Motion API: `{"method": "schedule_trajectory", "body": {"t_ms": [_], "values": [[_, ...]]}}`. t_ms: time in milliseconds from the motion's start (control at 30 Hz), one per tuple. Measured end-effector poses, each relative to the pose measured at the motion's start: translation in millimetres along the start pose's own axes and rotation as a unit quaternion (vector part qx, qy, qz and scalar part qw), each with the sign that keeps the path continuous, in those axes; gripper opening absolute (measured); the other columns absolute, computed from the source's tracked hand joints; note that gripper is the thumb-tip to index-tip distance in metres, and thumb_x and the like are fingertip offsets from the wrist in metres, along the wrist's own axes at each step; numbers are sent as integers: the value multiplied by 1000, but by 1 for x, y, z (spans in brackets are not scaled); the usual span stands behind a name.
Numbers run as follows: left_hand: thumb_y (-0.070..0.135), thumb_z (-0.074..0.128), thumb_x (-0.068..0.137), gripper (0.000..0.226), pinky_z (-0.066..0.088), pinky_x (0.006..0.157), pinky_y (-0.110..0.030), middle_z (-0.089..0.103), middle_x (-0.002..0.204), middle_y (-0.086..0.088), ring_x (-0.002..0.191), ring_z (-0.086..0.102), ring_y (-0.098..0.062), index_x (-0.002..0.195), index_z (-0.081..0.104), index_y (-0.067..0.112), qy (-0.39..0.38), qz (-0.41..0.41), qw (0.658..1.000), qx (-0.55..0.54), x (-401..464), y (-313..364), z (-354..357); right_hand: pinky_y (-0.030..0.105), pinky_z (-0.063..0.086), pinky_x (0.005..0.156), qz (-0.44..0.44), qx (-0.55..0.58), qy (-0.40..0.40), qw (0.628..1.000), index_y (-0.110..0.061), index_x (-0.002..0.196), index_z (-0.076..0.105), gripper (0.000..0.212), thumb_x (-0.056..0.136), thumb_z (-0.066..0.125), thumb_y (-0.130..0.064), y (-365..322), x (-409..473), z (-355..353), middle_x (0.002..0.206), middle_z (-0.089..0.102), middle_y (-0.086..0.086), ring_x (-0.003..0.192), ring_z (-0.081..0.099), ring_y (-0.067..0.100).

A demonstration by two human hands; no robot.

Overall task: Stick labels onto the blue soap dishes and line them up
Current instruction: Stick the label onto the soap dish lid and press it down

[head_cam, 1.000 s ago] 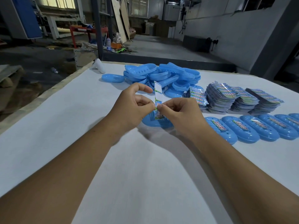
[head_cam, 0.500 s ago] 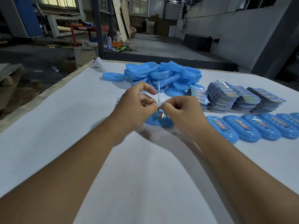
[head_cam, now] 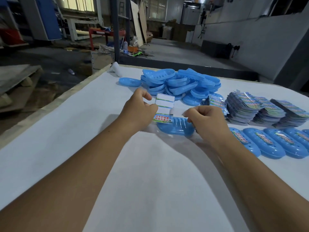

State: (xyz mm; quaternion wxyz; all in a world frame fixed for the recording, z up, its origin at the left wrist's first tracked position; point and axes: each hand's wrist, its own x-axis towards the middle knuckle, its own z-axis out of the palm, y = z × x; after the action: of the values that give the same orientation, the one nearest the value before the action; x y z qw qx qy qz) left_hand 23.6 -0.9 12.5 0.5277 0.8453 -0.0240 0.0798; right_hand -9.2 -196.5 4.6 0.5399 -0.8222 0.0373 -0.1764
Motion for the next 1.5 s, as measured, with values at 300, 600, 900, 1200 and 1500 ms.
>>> {"method": "schedule_trajectory", "body": {"t_ms": [300,600,900,1200,1500], "values": [[20,48,94,14,61,81,-44,61,110,-4,94,69,-25,104,43,28,9,-73,994,86,6,-6,-16,29,44,58,32,-15,8,999,-16,68,74,19,81,69,-30,1,0,-2,57,62,-9,56,50,8],[38,59,94,22,36,55,-28,67,99,-1,87,58,-19,109,60,22,92,12,899,427,-1,-5,-29,18,40,50,7,-40,4,999,-5,74,73,23,81,67,-26,0,-1,2,63,60,4,50,42,3],[31,75,81,10,53,66,-24,72,67,14,65,65,1,71,77,28,-55,95,994,-30,-25,13,16,14,33,45,-85,-55,-16,995,-16,60,65,21,76,66,-30,3,-5,5,47,48,-13,46,38,4],[30,74,86,10,60,84,-36,75,74,14,79,71,-3,79,79,25,-76,83,993,-30,-26,10,18,13,32,43,-112,-65,-22,991,-16,62,69,23,82,71,-28,4,-5,6,46,51,-13,43,40,2],[42,76,79,15,59,80,-36,73,71,16,77,69,-4,72,77,28,-32,61,997,-21,-17,4,17,14,31,47,-159,-77,-69,982,-32,75,75,21,94,66,-33,5,-6,8,58,61,-22,45,41,5]]}}
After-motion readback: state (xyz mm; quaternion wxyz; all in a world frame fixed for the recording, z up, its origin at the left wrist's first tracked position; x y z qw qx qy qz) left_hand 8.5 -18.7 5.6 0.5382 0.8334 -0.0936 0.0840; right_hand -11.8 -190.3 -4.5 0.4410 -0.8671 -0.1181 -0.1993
